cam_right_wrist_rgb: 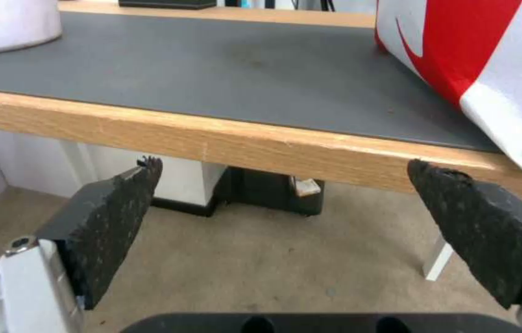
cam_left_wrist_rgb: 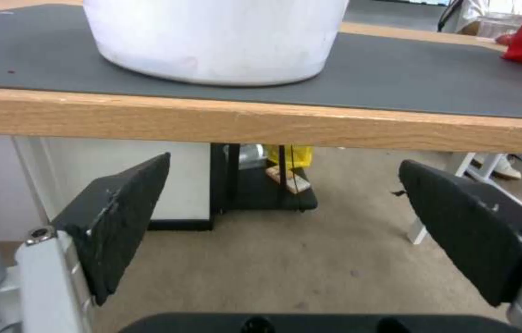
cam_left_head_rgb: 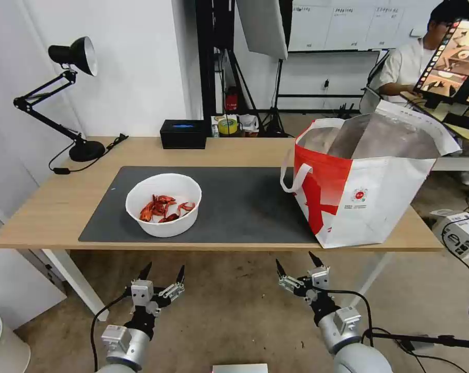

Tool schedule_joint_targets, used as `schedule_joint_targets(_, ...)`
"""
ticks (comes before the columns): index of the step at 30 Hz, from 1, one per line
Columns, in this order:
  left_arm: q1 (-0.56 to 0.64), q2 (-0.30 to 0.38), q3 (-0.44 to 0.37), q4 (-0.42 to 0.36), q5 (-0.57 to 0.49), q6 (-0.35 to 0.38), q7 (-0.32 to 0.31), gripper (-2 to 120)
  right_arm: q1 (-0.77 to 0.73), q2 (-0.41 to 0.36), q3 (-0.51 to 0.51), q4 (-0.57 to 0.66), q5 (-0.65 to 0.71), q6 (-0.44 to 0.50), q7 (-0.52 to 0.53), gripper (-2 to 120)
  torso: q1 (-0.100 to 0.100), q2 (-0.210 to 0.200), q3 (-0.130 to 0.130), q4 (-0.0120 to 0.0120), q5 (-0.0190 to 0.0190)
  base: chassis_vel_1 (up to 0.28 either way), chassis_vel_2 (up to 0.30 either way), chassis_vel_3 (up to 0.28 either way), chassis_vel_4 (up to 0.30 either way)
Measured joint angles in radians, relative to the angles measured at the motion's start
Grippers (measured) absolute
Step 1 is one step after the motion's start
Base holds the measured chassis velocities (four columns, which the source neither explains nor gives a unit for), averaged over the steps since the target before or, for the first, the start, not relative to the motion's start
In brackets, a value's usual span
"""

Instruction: Pick up the trash from the table and place it into the takeout bag.

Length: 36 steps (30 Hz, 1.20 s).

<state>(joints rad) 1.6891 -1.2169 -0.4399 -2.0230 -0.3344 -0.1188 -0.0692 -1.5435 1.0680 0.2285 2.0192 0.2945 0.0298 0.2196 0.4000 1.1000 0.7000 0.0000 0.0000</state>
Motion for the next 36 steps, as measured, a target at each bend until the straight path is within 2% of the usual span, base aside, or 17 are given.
schedule_joint_targets(6,-0.005,0.012,-0.017,-0.019,-0.025,0.008,-0.005,100,0.000,0.000,0.000,0.002,0.001,0.000,0.000,100,0.000,0.000,0.000,0.0001,-0.0001,0.000,0.000,0.000,0.000)
schedule_joint_targets(11,-0.038,0.073,-0.050,-0.113,-0.111,0.110,-0.070,100,0.000,-0.001,0.000,0.003,0.002,-0.001,0.000,100,0.000,0.000,0.000,0.0001,-0.0001,0.000,0.000,0.000,0.000)
schedule_joint_targets(12,-0.038,0.073,-0.050,-0.113,-0.111,0.110,-0.070,100,0.000,-0.001,0.000,0.003,0.002,-0.001,0.000,100,0.000,0.000,0.000,0.0001,-0.0001,0.000,0.000,0.000,0.000)
schedule_joint_targets(15,-0.091,0.137,-0.094,-0.155,-0.203,0.191,-0.112,100,0.001,-0.001,0.000,0.003,0.002,-0.001,0.000,100,0.000,0.000,0.000,-0.0001,-0.0001,0.000,0.000,0.000,0.000)
schedule_joint_targets(18,-0.108,0.161,-0.113,-0.168,-0.245,0.226,-0.122,100,0.001,-0.001,0.000,0.003,0.002,-0.001,0.000,100,0.000,0.000,0.000,0.0000,-0.0001,0.000,0.000,0.000,0.000)
schedule_joint_targets(19,-0.126,0.188,-0.128,-0.182,-0.292,0.259,-0.141,100,0.001,-0.001,0.000,0.003,0.002,-0.001,0.000,100,0.000,0.000,0.000,0.0001,-0.0002,0.000,0.000,0.000,0.000)
schedule_joint_targets(20,-0.126,0.188,-0.128,-0.182,-0.292,0.259,-0.141,100,0.001,-0.001,0.000,0.003,0.002,-0.001,0.000,100,0.000,0.000,0.000,0.0001,-0.0002,0.000,0.000,0.000,0.000)
schedule_joint_targets(21,-0.148,0.221,-0.143,-0.198,-0.349,0.301,-0.162,100,0.001,-0.001,0.000,0.004,0.002,-0.002,0.001,100,0.000,0.000,0.000,0.0000,0.0000,0.000,0.000,0.000,0.000)
schedule_joint_targets(22,-0.148,0.221,-0.143,-0.198,-0.349,0.301,-0.162,100,0.001,-0.001,0.000,0.004,0.002,-0.002,0.001,100,0.000,0.000,0.000,0.0000,0.0000,0.000,0.000,0.000,0.000)
schedule_joint_targets(25,-0.222,0.309,-0.164,-0.231,-0.494,0.421,-0.235,100,0.001,-0.001,0.000,0.004,0.003,-0.002,0.000,100,0.000,0.000,0.000,0.0001,-0.0001,0.000,0.000,0.000,0.000)
schedule_joint_targets(26,-0.222,0.309,-0.164,-0.231,-0.494,0.421,-0.235,100,0.001,-0.001,0.000,0.004,0.003,-0.002,0.000,100,0.000,0.000,0.000,0.0001,-0.0001,0.000,0.000,0.000,0.000)
schedule_joint_targets(28,-0.285,0.365,-0.164,-0.240,-0.625,0.492,-0.291,100,0.001,-0.001,0.000,0.004,0.003,-0.002,0.000,100,0.000,0.000,0.000,-0.0001,-0.0001,0.000,0.000,0.000,0.000)
schedule_joint_targets(30,-0.305,0.384,-0.160,-0.237,-0.666,0.507,-0.308,100,0.001,-0.001,0.000,0.004,0.003,-0.002,0.000,100,0.000,0.000,0.000,-0.0001,0.0001,0.000,0.000,0.000,0.000)
schedule_joint_targets(32,-0.339,0.427,-0.151,-0.219,-0.752,0.527,-0.339,100,0.001,-0.001,0.000,0.004,0.003,-0.002,0.000,100,0.000,0.000,0.000,0.0000,-0.0002,0.000,0.000,0.000,0.000)
schedule_joint_targets(33,-0.339,0.427,-0.151,-0.219,-0.752,0.527,-0.339,100,0.001,-0.001,0.000,0.004,0.003,-0.002,0.000,100,0.000,0.000,0.000,0.0000,-0.0002,0.000,0.000,0.000,0.000)
schedule_joint_targets(36,-0.404,0.470,-0.122,-0.167,-0.854,0.553,-0.386,100,0.001,-0.001,0.000,0.005,0.003,-0.002,0.000,100,0.000,0.000,0.000,0.0001,-0.0002,0.000,0.000,0.000,0.000)
